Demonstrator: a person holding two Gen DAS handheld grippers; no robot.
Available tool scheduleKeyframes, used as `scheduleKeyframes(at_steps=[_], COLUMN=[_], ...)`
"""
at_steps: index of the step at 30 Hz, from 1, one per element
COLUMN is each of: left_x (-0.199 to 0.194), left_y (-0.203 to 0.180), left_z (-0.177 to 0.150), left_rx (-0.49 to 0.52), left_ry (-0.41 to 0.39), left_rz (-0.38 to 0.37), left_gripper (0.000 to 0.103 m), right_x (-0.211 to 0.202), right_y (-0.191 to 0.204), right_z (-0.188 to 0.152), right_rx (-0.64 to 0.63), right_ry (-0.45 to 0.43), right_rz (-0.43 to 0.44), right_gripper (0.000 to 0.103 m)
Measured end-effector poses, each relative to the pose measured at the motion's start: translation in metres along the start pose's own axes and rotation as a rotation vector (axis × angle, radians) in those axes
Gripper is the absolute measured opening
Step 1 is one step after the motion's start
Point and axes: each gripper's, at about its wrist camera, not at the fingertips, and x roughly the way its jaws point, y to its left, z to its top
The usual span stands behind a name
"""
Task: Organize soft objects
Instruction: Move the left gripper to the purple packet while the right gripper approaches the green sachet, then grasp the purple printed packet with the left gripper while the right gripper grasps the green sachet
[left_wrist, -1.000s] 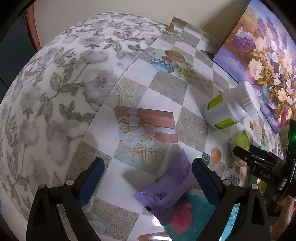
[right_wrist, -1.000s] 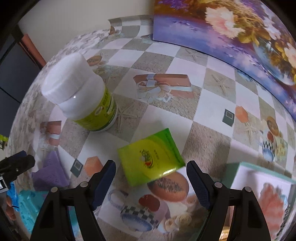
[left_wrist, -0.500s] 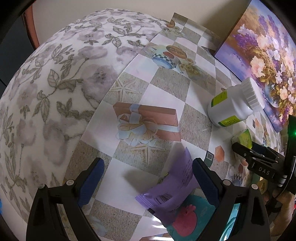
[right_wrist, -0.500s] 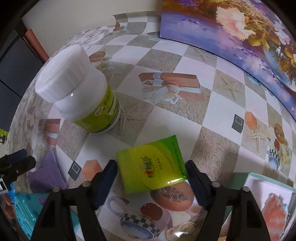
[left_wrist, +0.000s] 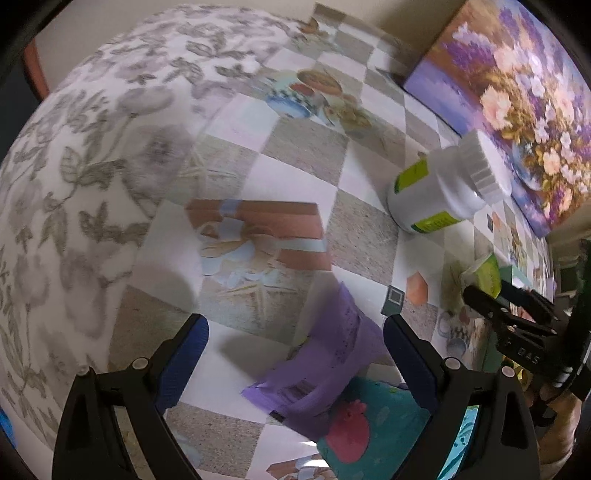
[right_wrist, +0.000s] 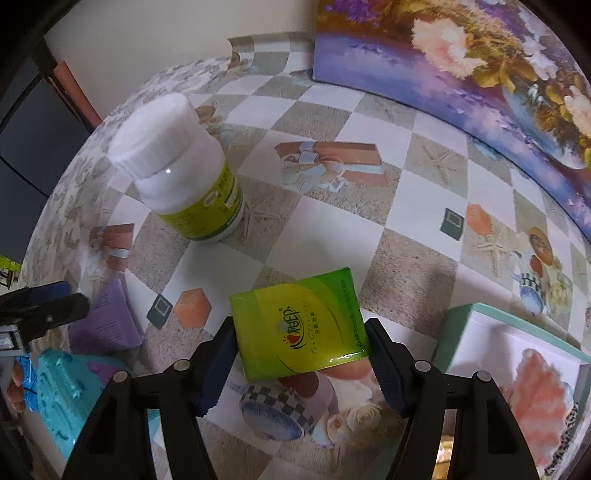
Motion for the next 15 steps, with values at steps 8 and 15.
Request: scheduleKeyframes(at_steps=[8, 15], left_x=[0.021, 0.024], left_y=[-0.009, -0.015], left_z=[0.012, 0.019], left_rx=[0.002, -0.010], left_ry=[0.106, 0.134], left_rz=[0.010, 0.029], left_gripper=[0.087, 0.064], right_x=[-0.022, -0.033], right_y=[-0.005, -0.002], right_z=[-0.012, -0.008], right_rx=[0.018, 0.042], right_ry=[-0.037, -0.056], right_rz=[0.019, 0.036], right_gripper=[0.071, 0.071])
